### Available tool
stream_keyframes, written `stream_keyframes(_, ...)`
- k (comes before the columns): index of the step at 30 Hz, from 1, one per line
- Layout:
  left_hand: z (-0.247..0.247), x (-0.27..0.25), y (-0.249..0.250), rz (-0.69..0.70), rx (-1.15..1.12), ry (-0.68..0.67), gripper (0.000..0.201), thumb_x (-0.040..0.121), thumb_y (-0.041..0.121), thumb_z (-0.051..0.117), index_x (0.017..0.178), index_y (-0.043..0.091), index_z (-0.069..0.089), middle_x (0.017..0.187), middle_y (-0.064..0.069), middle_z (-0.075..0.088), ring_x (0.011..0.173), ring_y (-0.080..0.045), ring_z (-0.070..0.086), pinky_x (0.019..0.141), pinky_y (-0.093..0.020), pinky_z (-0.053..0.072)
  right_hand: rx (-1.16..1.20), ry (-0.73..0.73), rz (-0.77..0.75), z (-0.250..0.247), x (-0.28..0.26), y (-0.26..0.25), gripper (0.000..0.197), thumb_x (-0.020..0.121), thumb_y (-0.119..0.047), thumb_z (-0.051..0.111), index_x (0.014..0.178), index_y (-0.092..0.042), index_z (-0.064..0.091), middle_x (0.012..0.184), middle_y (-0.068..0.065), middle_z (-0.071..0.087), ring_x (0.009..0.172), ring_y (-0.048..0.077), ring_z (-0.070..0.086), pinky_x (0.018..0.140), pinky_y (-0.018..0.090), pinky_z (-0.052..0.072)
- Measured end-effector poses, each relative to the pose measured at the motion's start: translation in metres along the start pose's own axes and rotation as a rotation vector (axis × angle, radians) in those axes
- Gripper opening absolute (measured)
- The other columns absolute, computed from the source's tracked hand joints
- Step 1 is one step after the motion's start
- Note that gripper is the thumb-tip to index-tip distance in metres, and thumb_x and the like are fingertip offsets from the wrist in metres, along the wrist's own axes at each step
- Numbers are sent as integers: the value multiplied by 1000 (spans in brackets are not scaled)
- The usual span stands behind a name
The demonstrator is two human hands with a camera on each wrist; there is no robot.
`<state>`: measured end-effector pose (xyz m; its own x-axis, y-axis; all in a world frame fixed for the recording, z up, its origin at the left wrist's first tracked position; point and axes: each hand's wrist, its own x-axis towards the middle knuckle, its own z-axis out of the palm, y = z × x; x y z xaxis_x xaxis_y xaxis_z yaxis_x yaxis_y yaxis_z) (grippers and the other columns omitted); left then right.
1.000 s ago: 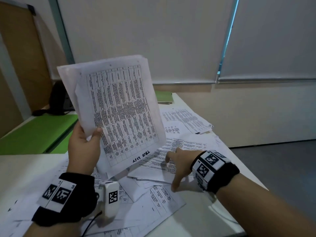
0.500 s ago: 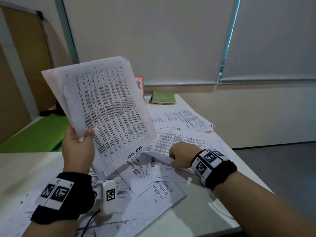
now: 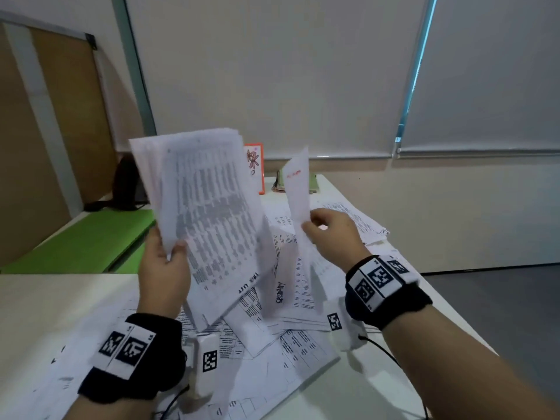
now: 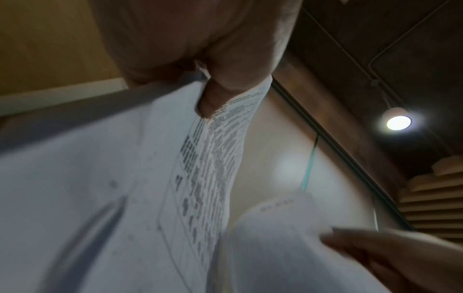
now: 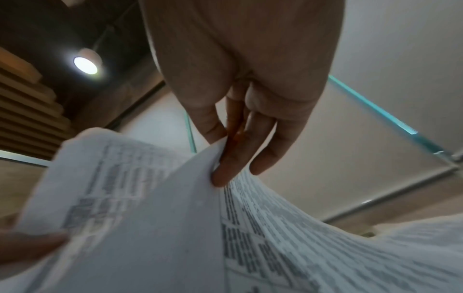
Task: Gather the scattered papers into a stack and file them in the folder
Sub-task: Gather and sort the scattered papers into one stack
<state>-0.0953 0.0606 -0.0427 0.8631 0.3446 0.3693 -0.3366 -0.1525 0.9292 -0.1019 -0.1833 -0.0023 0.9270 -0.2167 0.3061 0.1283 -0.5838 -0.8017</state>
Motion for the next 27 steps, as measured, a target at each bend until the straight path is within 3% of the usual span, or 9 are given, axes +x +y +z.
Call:
stream_keyframes(3,15,-10,9,10,-36,-120,30,96,9,47,118,30,48,110,-2,59,92,-23,57,85,-36,45,84,-67,-75,17,-5,-25,20,90,-22,56,103,-13,70,93,0,69,82,20,63,74,30,51)
stream_keyframes(6,24,-17,17,32,-71,-222,33,96,8,46,103,40,49,99,10,66,90,-15,63,84,-33,48,142,-166,-130,34,-14,-44,23,94,-22,55,114,-13,62,95,-8,60,81,14,61,63,12,46)
stream_keyframes(8,26,-18,18,39,-117,-292,34,97,8,43,101,40,53,90,20,71,87,-3,66,80,-25,51,155,-155,-181,46,-20,-52,24,93,-21,55,116,-14,61,93,-11,57,83,12,61,69,16,49)
stream_keyframes(11,24,-21,18,50,-111,-384,20,96,29,45,105,47,50,96,30,67,92,8,63,81,-19,49,154,-97,-229,57,-26,-58,20,93,-18,55,111,-16,62,83,-17,55,76,2,56,70,11,46)
stream_keyframes(14,19,-21,15,29,-122,-468,37,83,46,63,114,49,44,111,21,65,106,-1,62,89,-28,50,189,-152,-212,61,-30,-58,21,94,-17,53,114,-17,61,87,-16,55,76,5,57,70,11,45)
stream_keyframes(18,12,-18,18,31,-119,-494,55,73,27,71,115,44,41,107,21,66,103,3,62,73,-14,52,183,-231,-193,60,-33,-53,29,96,-22,51,123,-19,58,105,-8,57,95,15,60,82,24,47)
stream_keyframes(21,10,-19,16,27,-52,-532,68,68,17,82,118,39,41,109,13,63,100,0,62,69,-18,54,251,-318,-149,61,-34,-49,31,98,-28,46,125,-21,59,117,-1,64,101,15,65,81,23,53)
stream_keyframes(23,11,-21,16,37,-2,-533,68,71,15,80,121,35,39,110,13,62,97,2,63,70,-21,55,281,-339,-126,64,-33,-48,32,98,-32,44,124,-23,60,118,0,65,100,16,67,86,31,55)
stream_keyframes(27,18,-16,13,102,52,-295,47,83,3,63,104,38,41,97,12,62,91,-14,65,70,-27,52,224,-369,-167,71,-34,-43,30,96,-32,49,120,-24,64,122,-3,65,109,11,62,98,29,48)
